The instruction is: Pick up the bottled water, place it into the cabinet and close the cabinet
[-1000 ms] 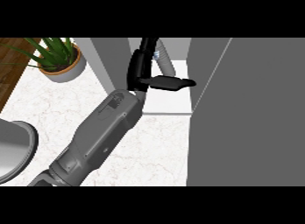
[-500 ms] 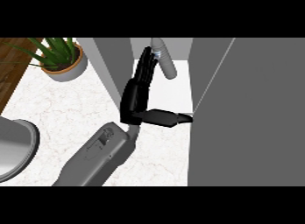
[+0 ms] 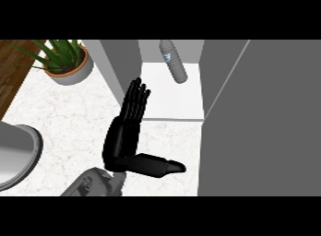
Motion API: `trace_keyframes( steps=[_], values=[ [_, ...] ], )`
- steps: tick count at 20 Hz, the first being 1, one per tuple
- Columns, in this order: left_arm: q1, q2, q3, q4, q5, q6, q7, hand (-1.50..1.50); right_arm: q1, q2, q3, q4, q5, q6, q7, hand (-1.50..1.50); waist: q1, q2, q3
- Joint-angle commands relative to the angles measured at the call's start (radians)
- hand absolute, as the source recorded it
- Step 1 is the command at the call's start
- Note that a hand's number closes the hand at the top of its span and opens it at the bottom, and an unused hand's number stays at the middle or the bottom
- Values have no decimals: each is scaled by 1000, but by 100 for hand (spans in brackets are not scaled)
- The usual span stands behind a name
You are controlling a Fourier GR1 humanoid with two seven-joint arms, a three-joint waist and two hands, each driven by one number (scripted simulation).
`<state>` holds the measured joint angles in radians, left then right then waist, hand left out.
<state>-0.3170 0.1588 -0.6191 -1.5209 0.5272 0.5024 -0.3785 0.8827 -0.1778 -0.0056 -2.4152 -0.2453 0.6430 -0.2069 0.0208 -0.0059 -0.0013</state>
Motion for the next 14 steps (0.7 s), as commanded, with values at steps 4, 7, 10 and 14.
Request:
trace_keyframes(
  steps=[4, 7, 10, 14],
  values=[
    [184, 108, -36, -251, -25, 30, 40, -150, -11, -39, 155, -170, 91, 21, 131, 150, -3, -1, 0],
    [270, 150, -9, -289, -14, -5, -8, -150, 25, -47, 233, -192, 116, 34, 159, 150, -14, 0, 0],
    [315, 202, 58, -304, 25, -54, -37, -150, 34, -64, 306, -241, 150, 31, 194, 150, -14, 0, -2],
    [347, 211, 56, -342, 28, -68, -40, -150, -58, -15, 458, -223, 250, -13, 238, 150, -17, 1, -3]
  ],
)
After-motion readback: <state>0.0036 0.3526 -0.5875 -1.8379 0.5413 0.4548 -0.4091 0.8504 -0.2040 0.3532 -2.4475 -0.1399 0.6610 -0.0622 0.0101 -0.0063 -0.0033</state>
